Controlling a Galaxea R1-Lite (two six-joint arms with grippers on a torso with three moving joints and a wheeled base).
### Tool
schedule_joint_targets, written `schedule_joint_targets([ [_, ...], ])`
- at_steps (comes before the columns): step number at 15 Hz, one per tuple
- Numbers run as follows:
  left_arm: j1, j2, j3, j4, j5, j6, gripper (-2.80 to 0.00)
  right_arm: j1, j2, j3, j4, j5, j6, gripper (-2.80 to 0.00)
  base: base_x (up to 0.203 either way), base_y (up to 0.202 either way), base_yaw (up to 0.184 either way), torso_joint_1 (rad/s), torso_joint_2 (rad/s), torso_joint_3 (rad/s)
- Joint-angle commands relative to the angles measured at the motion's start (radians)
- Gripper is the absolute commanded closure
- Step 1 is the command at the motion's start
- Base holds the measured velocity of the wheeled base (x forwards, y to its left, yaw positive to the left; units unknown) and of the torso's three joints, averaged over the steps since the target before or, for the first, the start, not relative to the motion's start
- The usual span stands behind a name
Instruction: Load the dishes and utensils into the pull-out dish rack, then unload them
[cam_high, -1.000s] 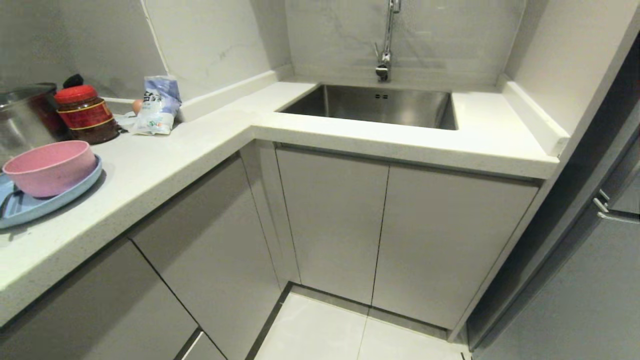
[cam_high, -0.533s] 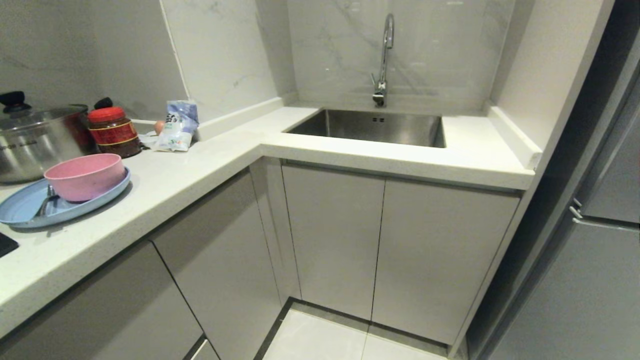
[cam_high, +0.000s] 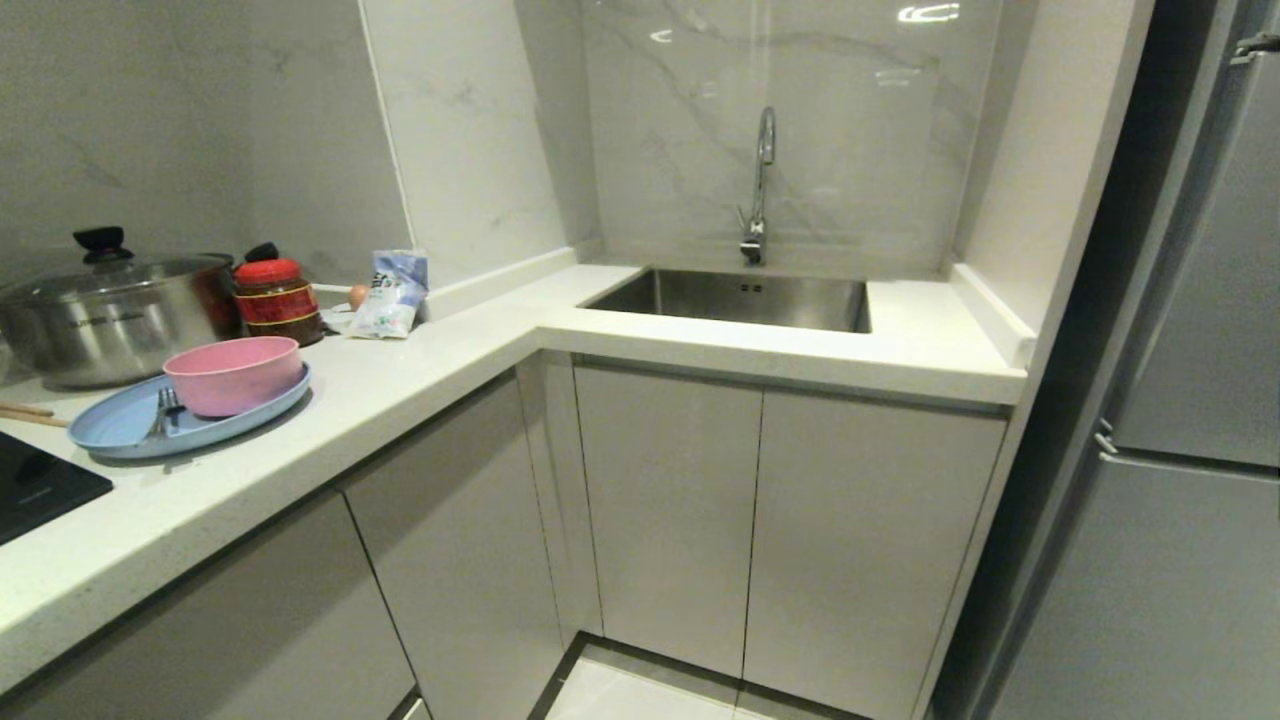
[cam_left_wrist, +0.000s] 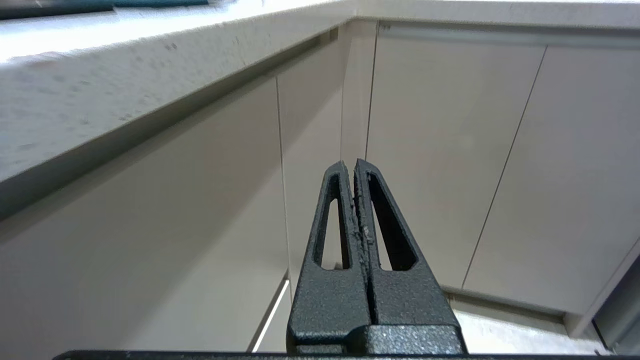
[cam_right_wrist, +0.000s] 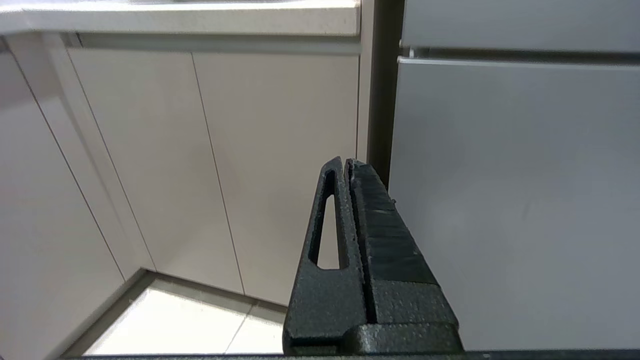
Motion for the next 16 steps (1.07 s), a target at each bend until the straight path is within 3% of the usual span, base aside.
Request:
schedule_joint_targets([
  [1, 0.0, 0.002, 0.012, -0.002, 0.0, 0.001, 0.0, 0.0, -0.001, 0.026, -0.001, 0.0, 0.0, 0.0, 0.0, 0.0, 0.0, 0.007, 0.0, 0.198],
  [9, 0.0, 0.002, 0.012, 0.0, 0.002, -0.004, 0.0, 0.0, -0.001, 0.026, -0.001, 0.0, 0.0, 0.0, 0.0, 0.0, 0.0, 0.001, 0.0, 0.196],
  [16, 0.0, 0.002, 0.012, 0.0, 0.002, -0.003, 0.0, 0.0, -0.001, 0.026, -0.001, 0.0, 0.0, 0.0, 0.0, 0.0, 0.0, 0.0, 0.0, 0.026],
])
